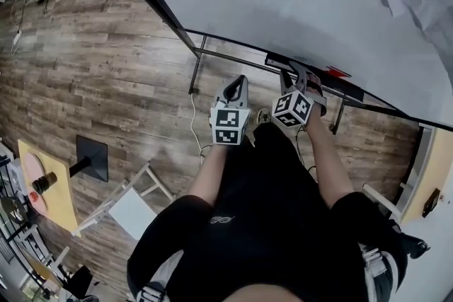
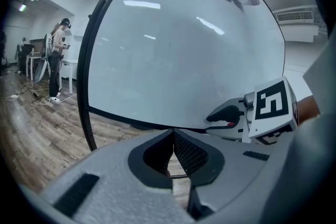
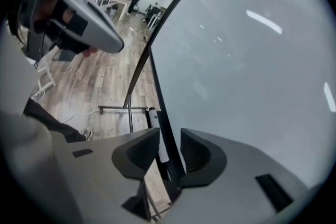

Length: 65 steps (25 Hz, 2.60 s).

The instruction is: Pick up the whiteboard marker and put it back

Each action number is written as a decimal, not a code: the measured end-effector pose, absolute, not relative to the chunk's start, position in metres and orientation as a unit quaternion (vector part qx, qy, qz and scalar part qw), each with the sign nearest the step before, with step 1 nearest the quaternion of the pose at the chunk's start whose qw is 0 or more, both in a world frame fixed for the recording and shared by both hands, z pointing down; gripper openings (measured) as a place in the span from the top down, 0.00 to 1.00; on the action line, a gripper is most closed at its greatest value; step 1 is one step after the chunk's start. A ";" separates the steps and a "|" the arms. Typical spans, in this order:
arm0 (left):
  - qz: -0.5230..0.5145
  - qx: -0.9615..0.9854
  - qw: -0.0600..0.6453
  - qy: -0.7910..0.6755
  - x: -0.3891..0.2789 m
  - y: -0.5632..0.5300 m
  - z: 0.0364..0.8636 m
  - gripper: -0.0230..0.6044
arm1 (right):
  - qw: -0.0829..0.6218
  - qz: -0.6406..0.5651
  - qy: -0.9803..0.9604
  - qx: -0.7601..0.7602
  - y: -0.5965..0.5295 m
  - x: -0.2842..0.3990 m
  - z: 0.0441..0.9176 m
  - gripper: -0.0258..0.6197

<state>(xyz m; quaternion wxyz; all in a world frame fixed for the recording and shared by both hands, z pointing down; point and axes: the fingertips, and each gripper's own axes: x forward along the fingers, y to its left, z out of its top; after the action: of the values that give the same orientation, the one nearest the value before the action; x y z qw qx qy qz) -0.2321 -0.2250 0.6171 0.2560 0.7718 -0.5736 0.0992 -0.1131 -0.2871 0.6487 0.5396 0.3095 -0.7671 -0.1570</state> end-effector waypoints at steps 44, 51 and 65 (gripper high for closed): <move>0.040 0.843 0.092 -0.529 -0.069 -0.061 0.443 0.95 | 0.058 -0.043 -0.847 0.527 -0.073 0.022 0.414 0.96; 0.026 0.848 0.057 -0.526 -0.099 -0.072 0.413 0.95 | 0.052 -0.047 -0.840 0.538 -0.081 -0.004 0.398 0.96; -0.011 0.859 0.056 -0.508 -0.124 -0.077 0.396 0.95 | 0.054 -0.066 -0.836 0.541 -0.083 -0.042 0.373 0.96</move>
<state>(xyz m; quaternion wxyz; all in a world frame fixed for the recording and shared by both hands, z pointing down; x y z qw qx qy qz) -0.1239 -0.0771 0.3957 0.0560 0.8595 -0.5080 -0.0114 -0.0423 -0.0828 0.3735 0.0537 0.5414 -0.8365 -0.0660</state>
